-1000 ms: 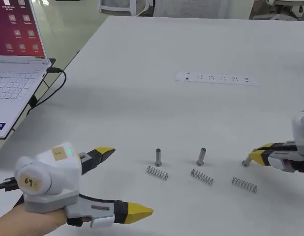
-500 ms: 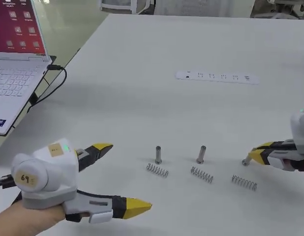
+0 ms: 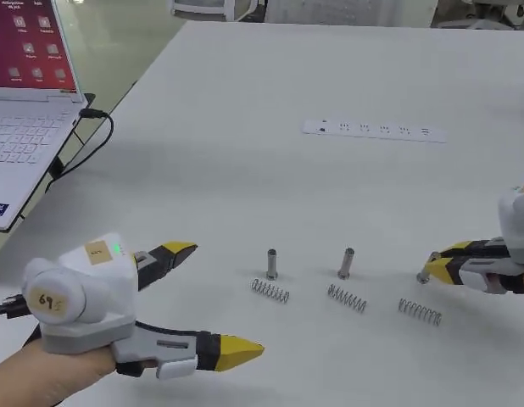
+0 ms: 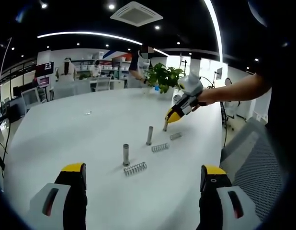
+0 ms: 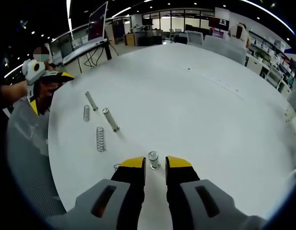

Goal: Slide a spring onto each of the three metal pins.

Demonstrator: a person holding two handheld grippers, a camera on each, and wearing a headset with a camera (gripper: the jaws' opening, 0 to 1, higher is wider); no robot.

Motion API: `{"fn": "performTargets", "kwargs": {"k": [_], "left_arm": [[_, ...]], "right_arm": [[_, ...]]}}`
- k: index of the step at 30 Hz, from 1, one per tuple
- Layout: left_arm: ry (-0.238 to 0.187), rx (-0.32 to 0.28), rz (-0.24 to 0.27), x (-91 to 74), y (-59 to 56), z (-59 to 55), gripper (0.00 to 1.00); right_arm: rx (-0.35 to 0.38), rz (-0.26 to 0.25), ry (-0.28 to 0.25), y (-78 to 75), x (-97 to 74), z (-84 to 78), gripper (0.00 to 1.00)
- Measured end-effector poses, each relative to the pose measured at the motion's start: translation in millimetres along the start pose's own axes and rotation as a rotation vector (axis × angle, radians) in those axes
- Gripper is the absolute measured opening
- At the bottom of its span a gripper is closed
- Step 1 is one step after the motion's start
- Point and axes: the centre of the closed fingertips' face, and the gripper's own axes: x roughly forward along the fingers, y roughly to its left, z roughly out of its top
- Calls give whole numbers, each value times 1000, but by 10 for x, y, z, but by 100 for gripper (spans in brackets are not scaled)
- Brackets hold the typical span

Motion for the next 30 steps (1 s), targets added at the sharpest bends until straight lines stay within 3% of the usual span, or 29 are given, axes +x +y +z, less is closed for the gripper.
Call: {"fn": "performTargets", "kwargs": {"k": [20, 30], "left_arm": [[-1, -4, 1, -12, -14, 7, 97], [2, 0, -6, -17, -18, 17, 97]], "right_arm": [[-4, 4, -7, 21, 3, 22, 21], [-22, -4, -23, 25, -24, 26, 32]]}}
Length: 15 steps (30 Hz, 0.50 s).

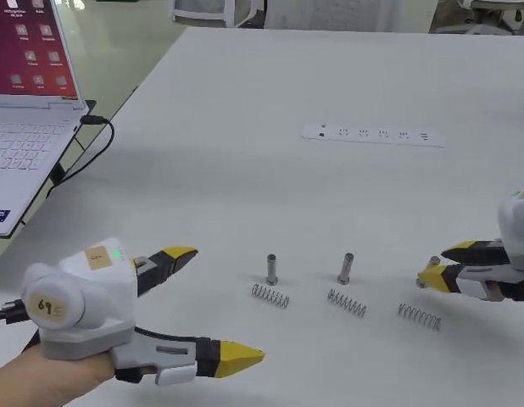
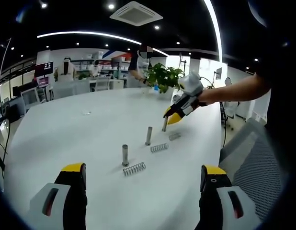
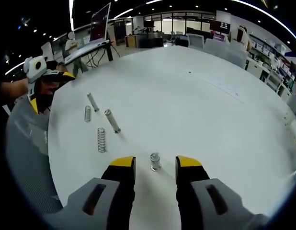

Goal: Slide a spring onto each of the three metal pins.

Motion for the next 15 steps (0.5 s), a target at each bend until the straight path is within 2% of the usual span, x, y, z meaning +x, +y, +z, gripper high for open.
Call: {"fn": "performTargets", "kwargs": {"k": [8, 15], "left_arm": [[-9, 1, -7, -18, 5, 20, 98], [-9, 7, -12, -1, 22, 44, 98]], "right_arm": [[-30, 5, -4, 20, -63, -31, 39], [-86, 13, -7, 64, -140, -41, 43]]}}
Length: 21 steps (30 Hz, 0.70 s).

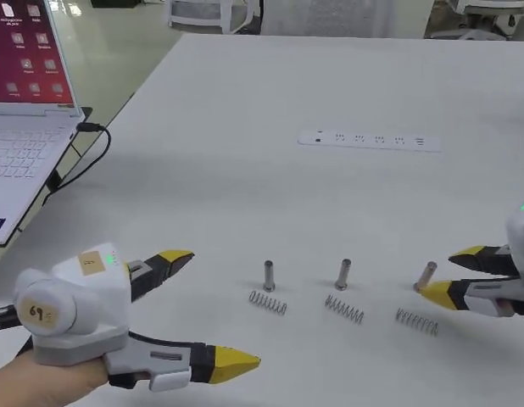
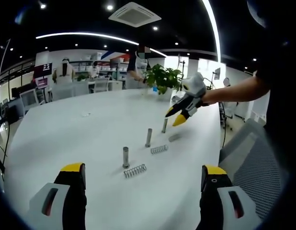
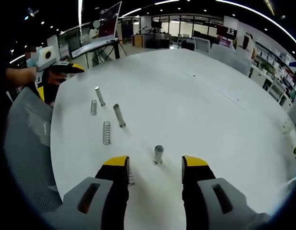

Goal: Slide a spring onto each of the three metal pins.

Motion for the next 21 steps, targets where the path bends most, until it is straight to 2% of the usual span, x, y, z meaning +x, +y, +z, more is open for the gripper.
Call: {"fn": "performTargets", "kwargs": {"k": [14, 21], "left_arm": [[1, -1, -5, 15, -13, -10, 98], [-2, -1, -2, 9, 15, -4, 97]], "right_arm": [[-41, 7, 19, 94, -146, -151, 43], [-77, 18, 23, 161, -177, -154, 40]]}}
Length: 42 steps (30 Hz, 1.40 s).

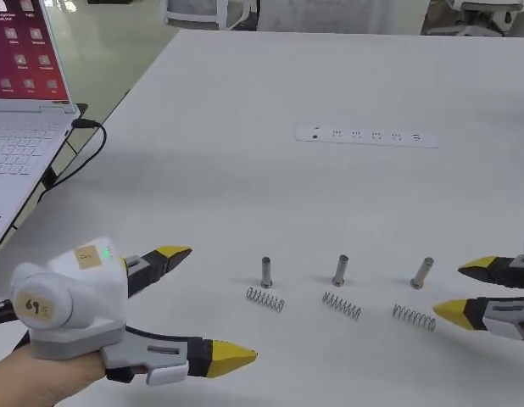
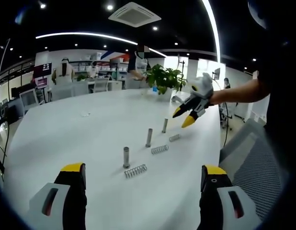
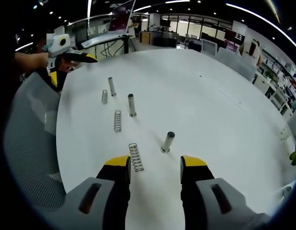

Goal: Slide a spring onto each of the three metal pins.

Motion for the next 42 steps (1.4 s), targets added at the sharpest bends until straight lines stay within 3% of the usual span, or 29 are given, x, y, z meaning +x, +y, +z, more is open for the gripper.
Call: {"fn": "performTargets", "kwargs": {"k": [22, 29, 42], "left_arm": [[-6, -9, 9, -12, 11, 2, 97], [-3, -9, 7, -18, 0, -7, 97], [-3, -12, 12, -39, 3, -18, 96]], "right_arm": [[-173, 105, 114, 344, 161, -146, 32], [-174, 128, 130, 382, 228, -143, 24], [-188, 157, 182, 305, 333, -235, 16]]}}
